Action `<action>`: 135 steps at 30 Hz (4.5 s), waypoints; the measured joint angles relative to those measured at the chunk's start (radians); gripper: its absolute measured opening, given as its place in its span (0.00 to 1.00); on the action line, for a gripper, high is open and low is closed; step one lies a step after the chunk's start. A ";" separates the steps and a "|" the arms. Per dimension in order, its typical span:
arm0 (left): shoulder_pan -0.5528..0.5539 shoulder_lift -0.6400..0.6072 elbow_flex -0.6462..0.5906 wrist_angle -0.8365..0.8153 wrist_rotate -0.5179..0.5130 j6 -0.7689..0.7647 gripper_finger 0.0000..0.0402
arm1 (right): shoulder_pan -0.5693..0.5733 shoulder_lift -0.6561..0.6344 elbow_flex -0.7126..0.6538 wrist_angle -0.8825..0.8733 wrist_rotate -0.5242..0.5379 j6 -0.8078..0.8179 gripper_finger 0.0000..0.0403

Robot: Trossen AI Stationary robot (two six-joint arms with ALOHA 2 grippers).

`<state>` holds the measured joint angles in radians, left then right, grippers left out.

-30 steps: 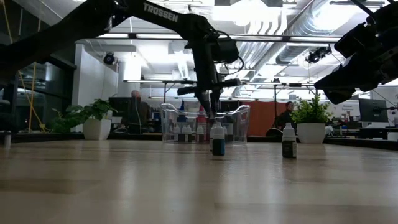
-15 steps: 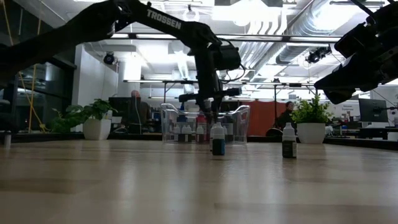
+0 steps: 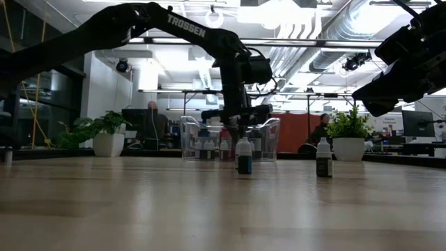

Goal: Pick & Place food coloring
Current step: Put the bottom small purple food coloring bottle into the transparent bin, then put the right small blue food coloring bottle into the transparent bin

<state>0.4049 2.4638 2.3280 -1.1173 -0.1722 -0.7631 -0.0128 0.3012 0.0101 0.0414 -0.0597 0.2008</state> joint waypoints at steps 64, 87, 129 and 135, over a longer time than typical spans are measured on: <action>-0.008 -0.237 0.028 -0.035 -0.003 0.249 0.31 | 0.000 0.000 0.000 0.000 0.000 0.000 0.00; -0.295 -0.368 0.027 -0.388 0.185 0.626 0.31 | 0.000 0.001 0.000 0.000 0.000 0.000 0.00; -0.512 -0.296 -0.452 0.473 0.217 1.041 0.63 | 0.000 0.001 0.000 0.000 0.000 0.000 0.00; -0.496 -0.269 -0.449 0.483 0.283 0.998 0.63 | 0.000 0.001 0.000 -0.004 0.000 0.000 0.00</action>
<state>-0.0906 2.1952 1.8790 -0.6348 0.1106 0.2349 -0.0125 0.3023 0.0101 0.0376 -0.0596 0.2008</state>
